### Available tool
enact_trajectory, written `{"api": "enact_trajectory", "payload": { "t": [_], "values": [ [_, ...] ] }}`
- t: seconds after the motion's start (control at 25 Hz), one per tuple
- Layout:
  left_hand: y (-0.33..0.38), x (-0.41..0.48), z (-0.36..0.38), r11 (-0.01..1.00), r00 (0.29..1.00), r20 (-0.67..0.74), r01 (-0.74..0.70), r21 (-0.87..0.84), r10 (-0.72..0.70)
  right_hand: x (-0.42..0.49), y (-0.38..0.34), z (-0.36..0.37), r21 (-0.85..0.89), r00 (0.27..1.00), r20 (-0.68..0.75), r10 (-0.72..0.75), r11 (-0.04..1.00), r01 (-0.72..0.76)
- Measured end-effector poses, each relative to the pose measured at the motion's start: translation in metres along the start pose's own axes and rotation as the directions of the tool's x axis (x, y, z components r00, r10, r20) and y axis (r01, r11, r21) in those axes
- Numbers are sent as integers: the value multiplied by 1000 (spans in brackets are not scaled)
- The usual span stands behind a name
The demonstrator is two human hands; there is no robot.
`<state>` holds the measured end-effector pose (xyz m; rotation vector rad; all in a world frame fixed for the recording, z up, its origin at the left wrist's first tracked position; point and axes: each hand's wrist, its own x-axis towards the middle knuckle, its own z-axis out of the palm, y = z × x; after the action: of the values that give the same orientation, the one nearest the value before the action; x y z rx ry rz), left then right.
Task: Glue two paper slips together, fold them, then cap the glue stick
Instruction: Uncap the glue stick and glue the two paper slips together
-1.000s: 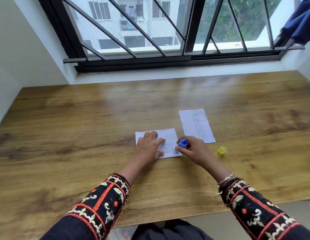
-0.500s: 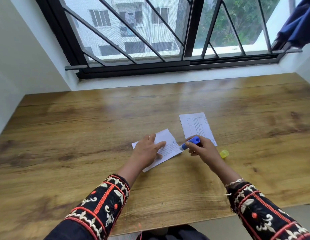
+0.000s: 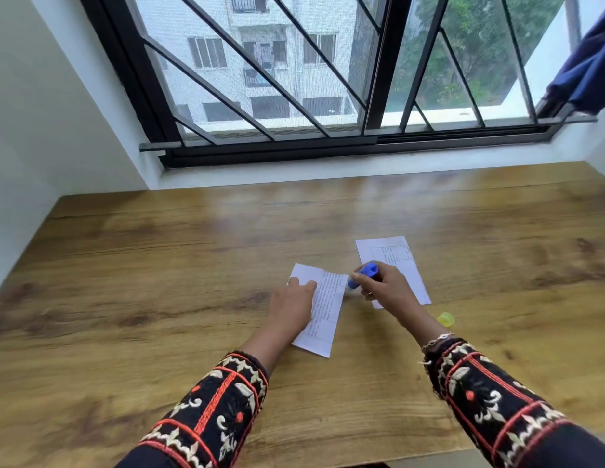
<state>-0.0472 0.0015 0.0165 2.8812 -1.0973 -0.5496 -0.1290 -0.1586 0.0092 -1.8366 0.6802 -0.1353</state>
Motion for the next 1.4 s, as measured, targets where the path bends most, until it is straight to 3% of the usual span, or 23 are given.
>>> {"api": "enact_trajectory", "payload": {
  "t": [0.2, 0.44, 0.68, 1.4],
  "values": [
    [-1, -2, -3, 999, 999, 33, -3, -41, 4, 20, -7, 9, -219, 995, -4, -101, 971, 97],
    [-4, 4, 7, 989, 995, -12, -96, 110, 98, 28, -11, 13, -337, 993, 12, -113, 935, 111],
    [-1, 6, 8, 979, 985, -61, -149, 136, 159, 28, -11, 13, -429, 991, 29, -128, 894, 128],
    [-8, 6, 7, 986, 987, -52, -147, 79, 151, -3, -9, 25, -457, 986, 118, -122, 874, 163]
  ]
}}
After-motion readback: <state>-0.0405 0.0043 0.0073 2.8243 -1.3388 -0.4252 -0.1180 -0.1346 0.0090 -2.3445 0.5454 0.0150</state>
